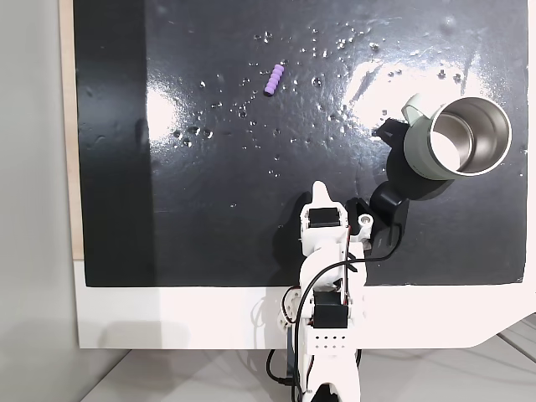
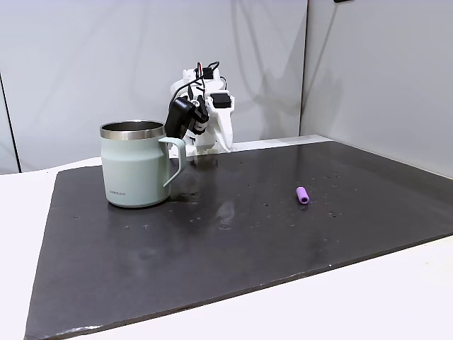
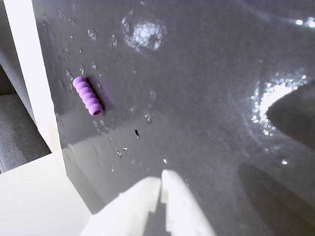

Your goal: Grasp a pengrip and put it in the cup.

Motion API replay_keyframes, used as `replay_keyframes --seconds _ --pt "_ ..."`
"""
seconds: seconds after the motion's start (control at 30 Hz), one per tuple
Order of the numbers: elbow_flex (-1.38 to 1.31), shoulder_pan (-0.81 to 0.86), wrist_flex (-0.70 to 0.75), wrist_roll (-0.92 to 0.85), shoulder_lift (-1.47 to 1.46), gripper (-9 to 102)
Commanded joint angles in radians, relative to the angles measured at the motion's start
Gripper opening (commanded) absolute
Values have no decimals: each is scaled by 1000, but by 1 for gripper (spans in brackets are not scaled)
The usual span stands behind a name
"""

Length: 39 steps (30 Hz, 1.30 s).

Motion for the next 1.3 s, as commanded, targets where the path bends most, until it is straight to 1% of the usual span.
replay_keyframes --seconds 0.0,0.3,0.43,0.6,0.8,0.93,1.13,1.27 --pt "-6 -6 -35 6 8 0" --pt "-8 3 -35 2 8 0" --pt "-48 31 -20 -61 8 0" --pt "-190 5 43 -150 -15 0" --pt "-517 -67 106 -173 -342 0" --pt "-672 -92 112 -238 -494 0" --pt "-904 -60 104 -365 -793 0" --pt "-1049 -34 74 -451 -989 0"
